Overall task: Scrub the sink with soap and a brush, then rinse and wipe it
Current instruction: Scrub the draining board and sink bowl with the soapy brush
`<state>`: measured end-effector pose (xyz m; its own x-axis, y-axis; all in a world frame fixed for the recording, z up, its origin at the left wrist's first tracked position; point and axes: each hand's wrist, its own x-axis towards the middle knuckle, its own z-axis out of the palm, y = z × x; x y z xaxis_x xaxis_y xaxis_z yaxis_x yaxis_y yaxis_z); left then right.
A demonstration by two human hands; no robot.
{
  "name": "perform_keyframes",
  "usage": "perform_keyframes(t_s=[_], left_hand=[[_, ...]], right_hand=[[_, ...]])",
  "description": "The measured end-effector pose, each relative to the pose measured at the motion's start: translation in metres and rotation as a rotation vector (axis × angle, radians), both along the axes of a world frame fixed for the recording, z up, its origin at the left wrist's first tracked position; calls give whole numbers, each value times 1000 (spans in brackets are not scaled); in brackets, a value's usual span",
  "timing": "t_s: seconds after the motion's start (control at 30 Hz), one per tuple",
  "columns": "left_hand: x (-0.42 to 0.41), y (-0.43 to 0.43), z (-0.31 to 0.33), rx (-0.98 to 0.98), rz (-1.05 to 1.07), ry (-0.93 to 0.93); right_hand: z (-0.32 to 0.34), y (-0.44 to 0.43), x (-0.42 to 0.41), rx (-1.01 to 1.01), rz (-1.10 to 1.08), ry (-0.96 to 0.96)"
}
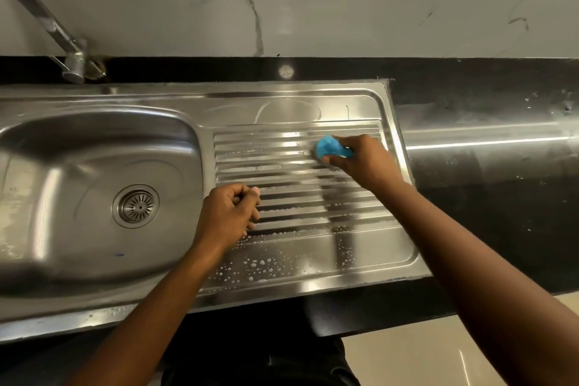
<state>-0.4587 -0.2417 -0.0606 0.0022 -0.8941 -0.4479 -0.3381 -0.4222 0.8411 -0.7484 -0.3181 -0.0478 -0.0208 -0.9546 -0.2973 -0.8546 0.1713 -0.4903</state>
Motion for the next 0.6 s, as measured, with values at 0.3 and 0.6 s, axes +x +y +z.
perform_keyframes(t_s=[0.3,0.6], left_hand=[[26,-4,7,-28,-9,-1],[54,0,7,-26,9,-3]], right_hand=[[-1,-19,34,-123,-199,0],[-17,-19,134,-57,52,34]])
